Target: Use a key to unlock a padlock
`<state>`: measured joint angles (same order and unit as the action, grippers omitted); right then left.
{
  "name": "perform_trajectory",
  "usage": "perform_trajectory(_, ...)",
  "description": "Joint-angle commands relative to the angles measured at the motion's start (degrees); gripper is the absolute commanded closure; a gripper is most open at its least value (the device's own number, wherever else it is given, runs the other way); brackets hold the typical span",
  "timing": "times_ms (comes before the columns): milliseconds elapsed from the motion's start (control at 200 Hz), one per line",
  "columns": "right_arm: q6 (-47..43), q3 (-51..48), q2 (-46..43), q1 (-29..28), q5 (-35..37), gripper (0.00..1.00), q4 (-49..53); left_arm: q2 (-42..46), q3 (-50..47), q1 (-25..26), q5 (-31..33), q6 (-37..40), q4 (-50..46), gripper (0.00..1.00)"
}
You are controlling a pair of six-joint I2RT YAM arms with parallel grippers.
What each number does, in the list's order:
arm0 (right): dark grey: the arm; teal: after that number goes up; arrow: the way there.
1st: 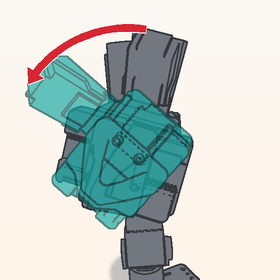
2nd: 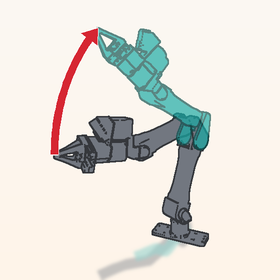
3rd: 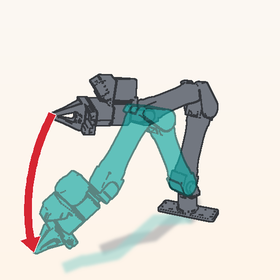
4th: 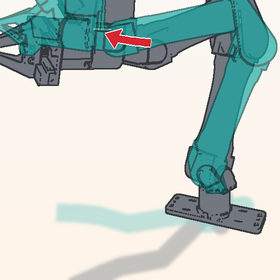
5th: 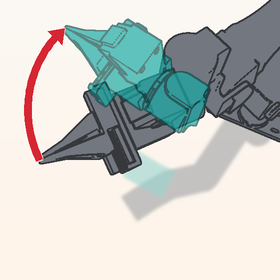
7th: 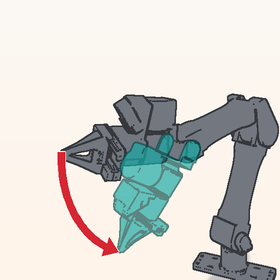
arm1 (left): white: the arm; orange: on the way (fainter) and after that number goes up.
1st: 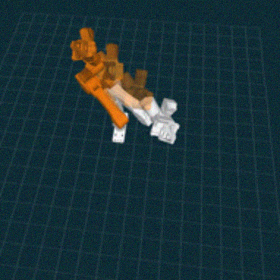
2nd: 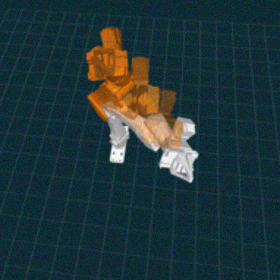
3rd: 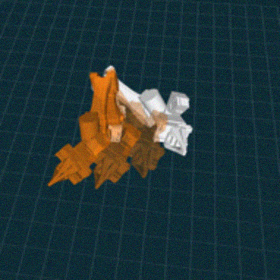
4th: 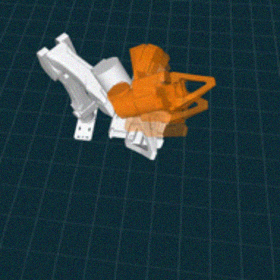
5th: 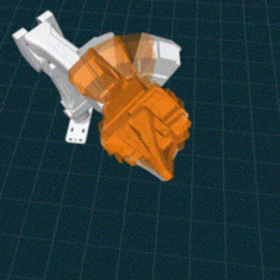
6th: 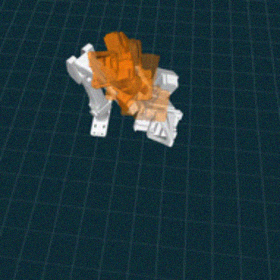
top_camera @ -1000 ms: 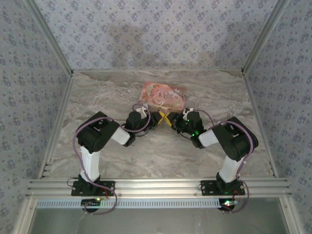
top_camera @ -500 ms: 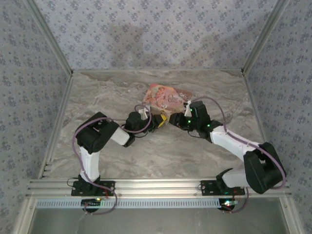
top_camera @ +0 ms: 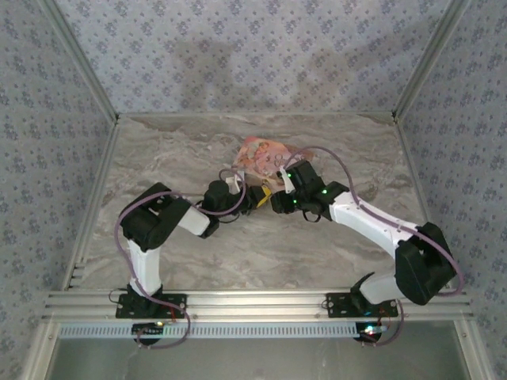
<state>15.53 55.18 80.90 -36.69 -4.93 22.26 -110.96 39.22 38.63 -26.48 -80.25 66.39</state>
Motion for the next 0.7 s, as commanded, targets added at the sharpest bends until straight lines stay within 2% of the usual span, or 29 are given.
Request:
perform_trajectory(0,-5.0,2.8,2.2,-1.0,3.8,0.55,2.4,3.6,2.2,-0.2,-2.7,-0.2,2.3,1.0)
perform_trajectory(300,-7.8,8.0,8.3,-3.4,8.5,0.54,3.0,4.2,2.4,-0.8,-3.4,-0.5,1.5,1.0)
perform_trajectory(695,-10.2,11.4,13.2,-5.1,12.4,0.57,3.7,4.4,2.7,-1.1,-4.0,-0.7,1.7,1.0)
